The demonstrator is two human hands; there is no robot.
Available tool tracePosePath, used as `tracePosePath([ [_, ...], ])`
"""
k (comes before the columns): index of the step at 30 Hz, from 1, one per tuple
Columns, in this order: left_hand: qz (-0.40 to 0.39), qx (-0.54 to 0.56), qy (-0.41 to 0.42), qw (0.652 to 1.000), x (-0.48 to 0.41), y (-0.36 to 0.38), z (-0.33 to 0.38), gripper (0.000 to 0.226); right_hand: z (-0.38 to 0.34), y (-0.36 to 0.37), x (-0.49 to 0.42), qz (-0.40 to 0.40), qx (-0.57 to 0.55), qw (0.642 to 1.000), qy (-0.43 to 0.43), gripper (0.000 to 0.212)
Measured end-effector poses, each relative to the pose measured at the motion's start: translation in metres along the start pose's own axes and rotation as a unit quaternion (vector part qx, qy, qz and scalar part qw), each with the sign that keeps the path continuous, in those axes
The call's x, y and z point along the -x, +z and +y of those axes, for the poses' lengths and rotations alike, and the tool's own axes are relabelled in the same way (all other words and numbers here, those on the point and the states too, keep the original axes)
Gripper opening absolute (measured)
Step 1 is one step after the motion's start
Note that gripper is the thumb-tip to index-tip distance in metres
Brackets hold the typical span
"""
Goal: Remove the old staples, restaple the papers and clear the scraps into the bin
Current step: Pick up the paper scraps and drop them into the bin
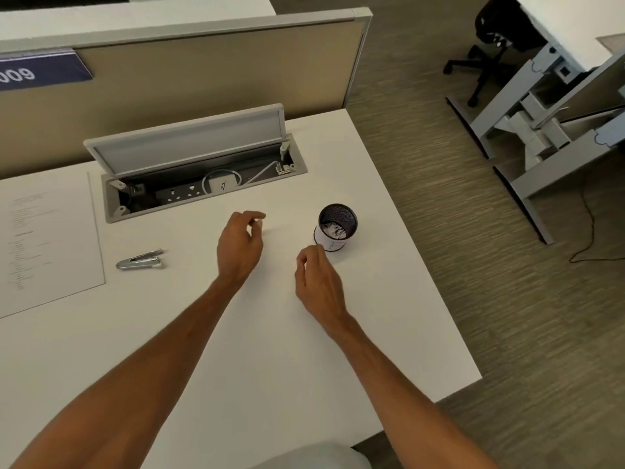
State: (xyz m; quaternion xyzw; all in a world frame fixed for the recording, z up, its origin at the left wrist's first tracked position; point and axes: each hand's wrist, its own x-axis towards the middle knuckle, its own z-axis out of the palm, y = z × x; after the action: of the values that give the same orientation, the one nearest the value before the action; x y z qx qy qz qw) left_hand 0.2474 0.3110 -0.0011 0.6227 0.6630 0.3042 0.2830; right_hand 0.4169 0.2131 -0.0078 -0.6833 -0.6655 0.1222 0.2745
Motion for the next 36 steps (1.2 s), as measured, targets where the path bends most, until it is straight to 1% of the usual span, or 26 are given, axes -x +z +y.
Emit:
tracePosePath([
  [2,-0.012,-0.015,-0.012,1.0,0.013,-0.003,-0.014,0.022,-0.008,-0.028,-0.012,0.038,-0.039,0.998,-0.019,0.013],
  [3,-0.022,-0.024,-0.012,0.999,0.02,-0.004,-0.02,0.021,-0.01,-0.04,-0.019,0.061,-0.038,0.997,-0.025,0.013],
  [4,-0.035,-0.034,-0.005,0.999,0.026,-0.003,-0.026,0.021,-0.01,-0.049,-0.027,0.084,-0.026,0.996,-0.026,0.014],
  [6,-0.068,-0.057,0.019,0.996,0.037,0.0,-0.034,0.021,-0.005,-0.063,-0.046,0.113,0.016,0.993,-0.001,0.018],
  [7,-0.083,-0.066,0.029,0.994,0.042,0.001,-0.036,0.02,0.0,-0.067,-0.054,0.116,0.042,0.992,0.018,0.018],
  [10,-0.108,-0.072,0.047,0.99,0.052,0.007,-0.042,0.016,0.019,-0.067,-0.068,0.106,0.083,0.989,0.068,0.003],
  [13,-0.112,-0.072,0.062,0.989,0.057,0.012,-0.046,0.015,0.032,-0.063,-0.072,0.093,0.079,0.989,0.083,0.015],
  [17,-0.124,-0.071,0.086,0.986,0.061,0.016,-0.052,0.013,0.036,-0.055,-0.072,0.086,0.056,0.99,0.1,0.019],
  [22,-0.109,-0.05,0.083,0.989,0.064,0.019,-0.056,0.007,0.037,-0.054,-0.075,0.083,0.051,0.988,0.119,0.021],
  [26,-0.099,-0.041,0.078,0.991,0.063,0.021,-0.057,0.005,0.037,-0.052,-0.075,0.092,0.052,0.986,0.127,0.019],
  [31,-0.084,-0.051,0.077,0.992,0.063,0.028,-0.062,0.003,0.036,-0.053,-0.074,0.101,0.04,0.984,0.138,0.023],
  [34,-0.072,-0.061,0.078,0.992,0.065,0.031,-0.064,0.005,0.028,-0.057,-0.071,0.14,0.035,0.981,0.132,0.022],
  [36,-0.067,-0.076,0.087,0.991,0.066,0.032,-0.063,0.007,0.018,-0.063,-0.067,0.191,0.032,0.977,0.094,0.016],
])
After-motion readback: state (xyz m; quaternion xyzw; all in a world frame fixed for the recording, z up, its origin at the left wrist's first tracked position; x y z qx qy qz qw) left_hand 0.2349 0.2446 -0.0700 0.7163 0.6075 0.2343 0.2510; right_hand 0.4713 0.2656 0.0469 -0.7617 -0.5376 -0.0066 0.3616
